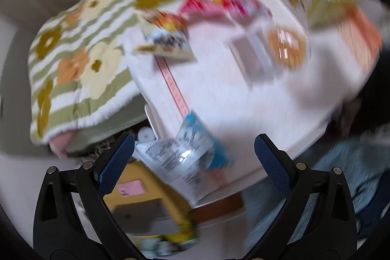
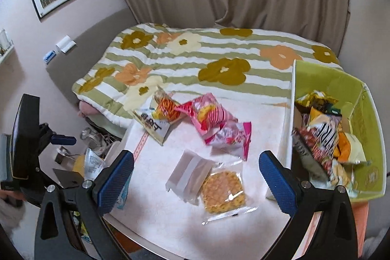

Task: Organize snacks
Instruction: 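Move both tools back from the box toward the remaining snacks, then grasp the blue-white bag with the left tool while the right tool grasps the white paper packet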

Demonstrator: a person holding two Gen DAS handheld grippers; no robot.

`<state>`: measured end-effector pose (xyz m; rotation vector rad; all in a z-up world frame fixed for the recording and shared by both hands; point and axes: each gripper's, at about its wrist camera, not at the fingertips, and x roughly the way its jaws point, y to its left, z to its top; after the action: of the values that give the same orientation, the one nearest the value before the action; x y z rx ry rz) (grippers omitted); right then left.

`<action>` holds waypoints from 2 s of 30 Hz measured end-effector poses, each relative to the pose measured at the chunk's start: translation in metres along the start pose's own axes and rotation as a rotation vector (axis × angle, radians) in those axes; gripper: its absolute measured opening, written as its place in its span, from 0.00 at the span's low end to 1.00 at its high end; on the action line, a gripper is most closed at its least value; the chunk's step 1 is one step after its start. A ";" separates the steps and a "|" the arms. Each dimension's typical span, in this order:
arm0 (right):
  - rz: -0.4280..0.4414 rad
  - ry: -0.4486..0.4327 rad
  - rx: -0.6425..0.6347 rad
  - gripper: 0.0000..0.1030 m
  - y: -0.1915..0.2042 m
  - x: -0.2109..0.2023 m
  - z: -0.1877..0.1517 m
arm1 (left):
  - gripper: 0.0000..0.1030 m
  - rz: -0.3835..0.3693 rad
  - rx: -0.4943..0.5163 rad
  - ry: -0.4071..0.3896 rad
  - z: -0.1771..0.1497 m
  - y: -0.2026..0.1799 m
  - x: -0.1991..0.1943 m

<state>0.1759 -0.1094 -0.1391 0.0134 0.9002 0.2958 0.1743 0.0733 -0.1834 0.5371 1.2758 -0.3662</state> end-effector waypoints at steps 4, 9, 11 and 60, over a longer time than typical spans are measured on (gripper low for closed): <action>-0.048 0.036 0.056 0.99 0.014 0.017 -0.018 | 0.95 0.001 0.198 0.090 -0.013 -0.001 0.028; -0.089 0.087 0.140 0.99 0.021 0.036 -0.041 | 0.95 -0.002 0.334 0.156 -0.018 -0.006 0.061; -0.104 0.098 0.159 0.99 0.023 0.040 -0.049 | 0.95 -0.012 0.365 0.171 -0.019 -0.008 0.071; -0.188 0.193 -0.036 0.78 0.045 0.185 -0.059 | 0.70 -0.198 -0.195 0.055 0.016 0.031 0.099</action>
<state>0.2275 -0.0248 -0.3121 -0.1340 1.0801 0.1389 0.2298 0.0935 -0.2707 0.2575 1.4056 -0.3879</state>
